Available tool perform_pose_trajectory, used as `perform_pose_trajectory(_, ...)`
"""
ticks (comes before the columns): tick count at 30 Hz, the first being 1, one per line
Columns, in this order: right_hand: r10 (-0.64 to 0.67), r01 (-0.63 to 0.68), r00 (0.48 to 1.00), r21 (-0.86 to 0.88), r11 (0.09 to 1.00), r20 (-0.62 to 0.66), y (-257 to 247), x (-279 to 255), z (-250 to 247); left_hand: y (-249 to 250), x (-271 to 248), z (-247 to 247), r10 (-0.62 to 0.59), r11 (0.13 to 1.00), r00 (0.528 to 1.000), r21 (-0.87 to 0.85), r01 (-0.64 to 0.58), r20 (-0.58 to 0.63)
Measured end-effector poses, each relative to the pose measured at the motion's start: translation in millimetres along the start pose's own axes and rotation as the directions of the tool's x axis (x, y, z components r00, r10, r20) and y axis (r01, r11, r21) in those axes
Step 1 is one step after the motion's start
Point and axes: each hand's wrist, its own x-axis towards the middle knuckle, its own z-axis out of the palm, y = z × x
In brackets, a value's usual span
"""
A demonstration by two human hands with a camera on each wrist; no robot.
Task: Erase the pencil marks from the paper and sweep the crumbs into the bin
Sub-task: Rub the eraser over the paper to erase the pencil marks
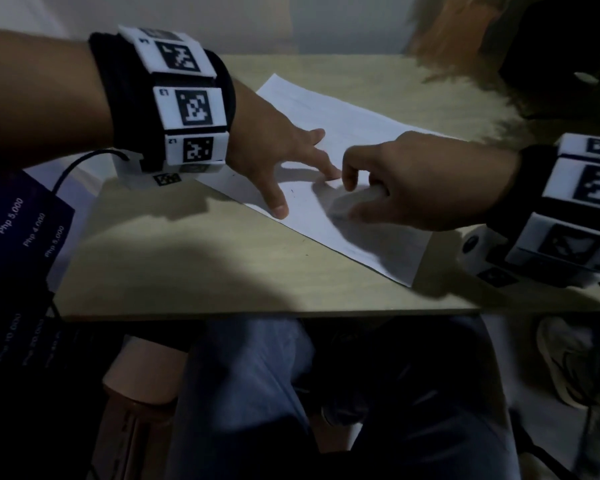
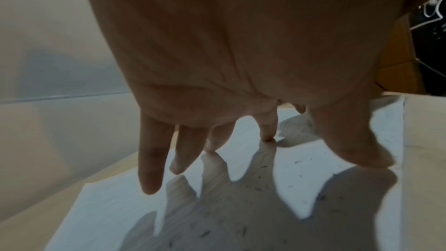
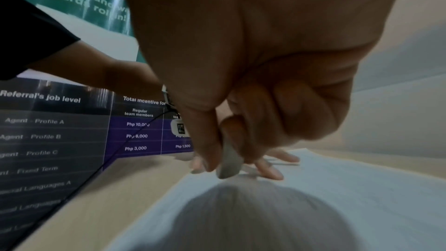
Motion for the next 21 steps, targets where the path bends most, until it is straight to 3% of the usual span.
perform_pose_trajectory(3,0.018,-0.018,1.000,0.003,1.000,0.001,0,0,-1,0,3,-7,0.058,0.998,0.998,-0.025,-0.057,0.035)
perform_pose_trajectory(8,-0.077,0.068,0.994,0.110,0.992,0.081,-14,-7,0,-1,5,-3,0.046,0.998,0.994,-0.044,-0.042,0.096)
perform_pose_trajectory(12,0.056,-0.057,0.997,-0.022,0.998,-0.056,1,8,-6,-1,8,-1,0.032,0.999,0.995,0.009,-0.033,0.098)
perform_pose_trajectory(14,0.016,-0.025,0.994,-0.087,0.996,-0.106,-2,4,0,-2,7,0,0.042,0.999,0.995,0.004,-0.042,0.089)
perform_pose_trajectory(17,-0.100,0.099,0.995,0.067,0.993,0.007,-21,-6,4,-1,7,0,0.055,0.998,0.994,-0.028,-0.053,0.094)
perform_pose_trajectory(19,-0.070,0.061,0.996,0.145,0.988,0.061,-15,0,-2,-1,7,-1,0.053,0.999,0.993,-0.013,-0.052,0.101)
perform_pose_trajectory(21,-0.011,0.008,1.000,0.104,0.995,0.029,-3,9,-6,-2,9,0,0.058,0.998,0.994,0.010,-0.059,0.095)
